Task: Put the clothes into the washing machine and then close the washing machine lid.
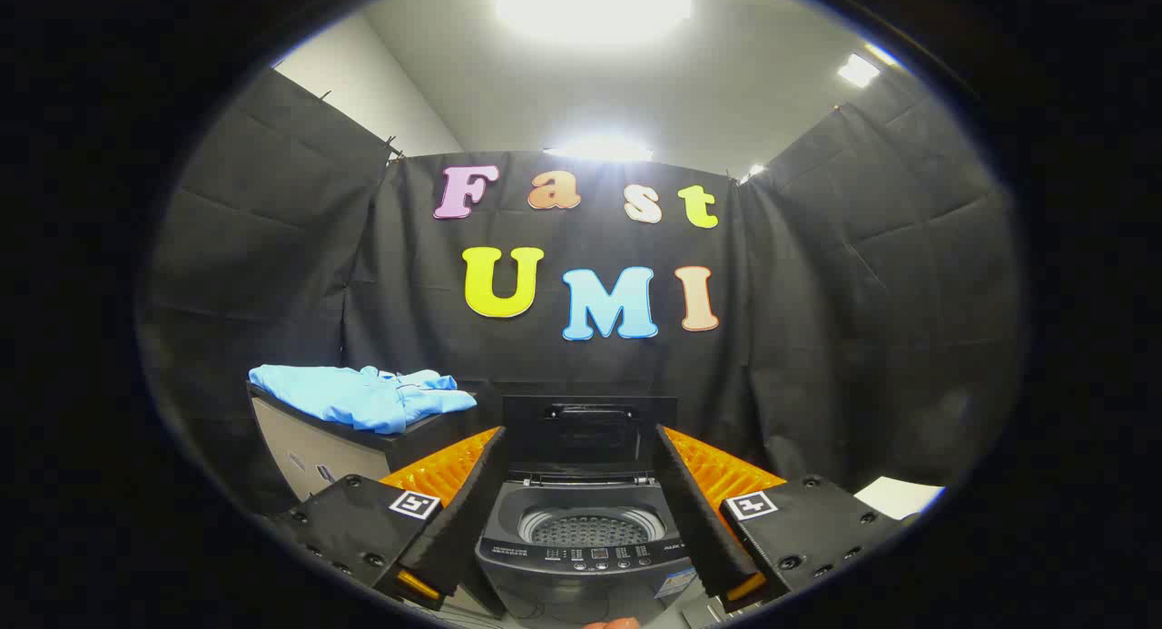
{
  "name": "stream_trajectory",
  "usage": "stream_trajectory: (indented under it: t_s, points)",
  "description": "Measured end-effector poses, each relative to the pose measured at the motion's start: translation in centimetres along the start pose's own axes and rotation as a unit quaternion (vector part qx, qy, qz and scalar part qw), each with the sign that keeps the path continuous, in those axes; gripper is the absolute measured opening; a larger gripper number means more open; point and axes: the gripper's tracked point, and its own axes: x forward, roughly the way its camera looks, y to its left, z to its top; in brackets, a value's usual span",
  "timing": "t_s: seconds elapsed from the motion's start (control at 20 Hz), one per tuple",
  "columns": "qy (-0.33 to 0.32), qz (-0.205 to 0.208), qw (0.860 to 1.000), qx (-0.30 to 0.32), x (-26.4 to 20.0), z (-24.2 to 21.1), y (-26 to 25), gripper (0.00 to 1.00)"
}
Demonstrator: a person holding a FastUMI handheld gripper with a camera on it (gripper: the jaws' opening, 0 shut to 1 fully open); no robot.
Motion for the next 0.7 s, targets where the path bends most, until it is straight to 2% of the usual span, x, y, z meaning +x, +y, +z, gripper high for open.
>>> stream_trajectory:
  t_s: [0.7]
  points:
    - [0.000,-0.007,1.000,0.000,0.02,-0.20,0.60,0.98]
